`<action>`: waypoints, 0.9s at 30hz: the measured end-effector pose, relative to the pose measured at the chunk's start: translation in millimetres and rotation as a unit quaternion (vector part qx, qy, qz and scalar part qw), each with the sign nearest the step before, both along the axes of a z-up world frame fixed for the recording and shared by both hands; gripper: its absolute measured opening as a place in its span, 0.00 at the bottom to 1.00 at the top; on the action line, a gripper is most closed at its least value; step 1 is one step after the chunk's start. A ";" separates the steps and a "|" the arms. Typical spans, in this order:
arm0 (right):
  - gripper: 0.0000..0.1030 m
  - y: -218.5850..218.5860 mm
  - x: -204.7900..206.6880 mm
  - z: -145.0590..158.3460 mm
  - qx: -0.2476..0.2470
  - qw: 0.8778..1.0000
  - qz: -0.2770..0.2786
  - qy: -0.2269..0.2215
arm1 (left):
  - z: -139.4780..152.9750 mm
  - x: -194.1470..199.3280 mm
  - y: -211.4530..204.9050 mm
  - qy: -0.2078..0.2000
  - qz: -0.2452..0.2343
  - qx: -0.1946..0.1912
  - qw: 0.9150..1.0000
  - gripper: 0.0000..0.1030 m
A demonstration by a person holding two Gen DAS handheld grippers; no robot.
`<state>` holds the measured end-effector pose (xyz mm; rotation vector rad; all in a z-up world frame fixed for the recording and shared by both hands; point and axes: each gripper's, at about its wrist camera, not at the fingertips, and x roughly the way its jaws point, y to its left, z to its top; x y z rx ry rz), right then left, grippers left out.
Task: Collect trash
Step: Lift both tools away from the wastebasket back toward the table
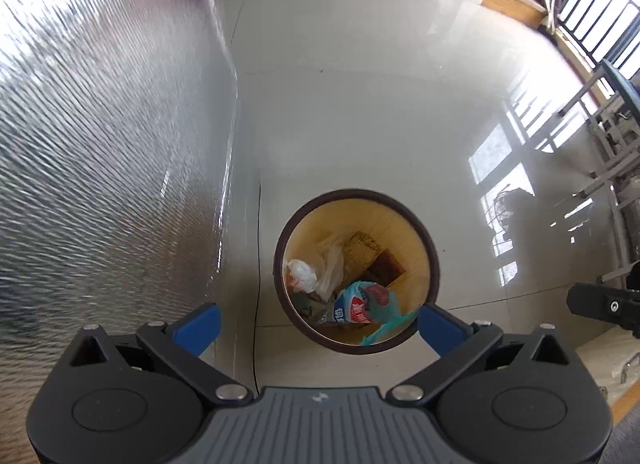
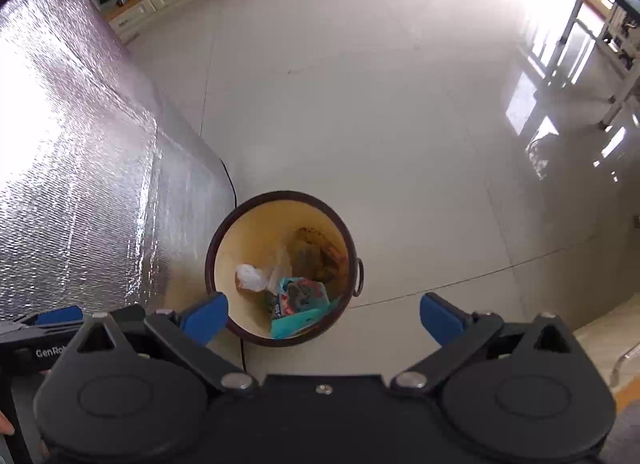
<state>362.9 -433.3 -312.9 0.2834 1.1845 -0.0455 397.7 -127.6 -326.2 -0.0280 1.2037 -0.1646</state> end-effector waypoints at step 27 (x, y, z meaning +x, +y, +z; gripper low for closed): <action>1.00 15.4 -126.1 132.8 -0.050 0.991 -0.044 -0.116 | 150.2 -89.0 20.7 -0.128 -0.059 -0.051 0.989 1.00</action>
